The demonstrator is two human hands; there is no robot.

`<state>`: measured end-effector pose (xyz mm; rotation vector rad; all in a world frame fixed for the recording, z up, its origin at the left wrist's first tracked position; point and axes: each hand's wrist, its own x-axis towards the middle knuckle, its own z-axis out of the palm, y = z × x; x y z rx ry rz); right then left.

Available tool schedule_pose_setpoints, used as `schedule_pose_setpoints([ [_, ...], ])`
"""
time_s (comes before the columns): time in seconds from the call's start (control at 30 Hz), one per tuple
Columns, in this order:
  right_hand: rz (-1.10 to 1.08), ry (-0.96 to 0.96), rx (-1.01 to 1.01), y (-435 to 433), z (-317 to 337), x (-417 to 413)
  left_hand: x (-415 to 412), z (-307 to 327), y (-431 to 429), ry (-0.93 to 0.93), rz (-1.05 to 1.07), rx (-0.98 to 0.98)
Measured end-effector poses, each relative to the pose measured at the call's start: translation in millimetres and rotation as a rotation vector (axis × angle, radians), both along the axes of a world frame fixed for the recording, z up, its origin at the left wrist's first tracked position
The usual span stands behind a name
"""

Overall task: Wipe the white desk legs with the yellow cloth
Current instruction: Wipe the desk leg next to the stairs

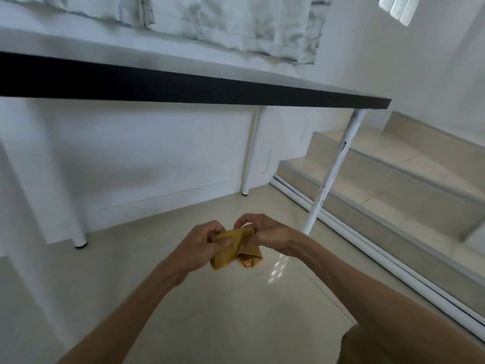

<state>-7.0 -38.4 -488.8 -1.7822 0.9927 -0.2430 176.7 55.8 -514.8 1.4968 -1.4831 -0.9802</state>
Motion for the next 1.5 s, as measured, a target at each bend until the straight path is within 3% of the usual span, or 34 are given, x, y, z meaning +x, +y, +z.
schedule_pose_setpoints([
  [0.2, 0.138, -0.168, 0.063, -39, 7, -40, -45, 55, -59, -0.284, 0.083, -0.203],
  [0.33, 0.043, -0.241, 0.019, -87, -7, -72, -83, 71, -114, -0.397, 0.014, -0.262],
  [0.5, -0.072, -0.361, 0.065, -142, -24, -142, -133, 70, -172, -0.341, -0.009, -0.242],
  [0.8, -0.353, -0.557, 0.146, -200, 7, -265, -232, 97, -261, -0.216, 0.005, -0.234],
  [1.1, -0.426, -0.548, 0.214, -219, 14, -313, -281, 95, -295, -0.080, -0.066, -0.192],
  [1.33, -0.414, -0.920, 0.341, -237, 15, -328, -310, 95, -342, -0.051, -0.096, -0.113],
  [1.5, -0.632, -1.118, 0.420, -260, 10, -327, -313, 94, -403, -0.086, -0.096, -0.128],
])
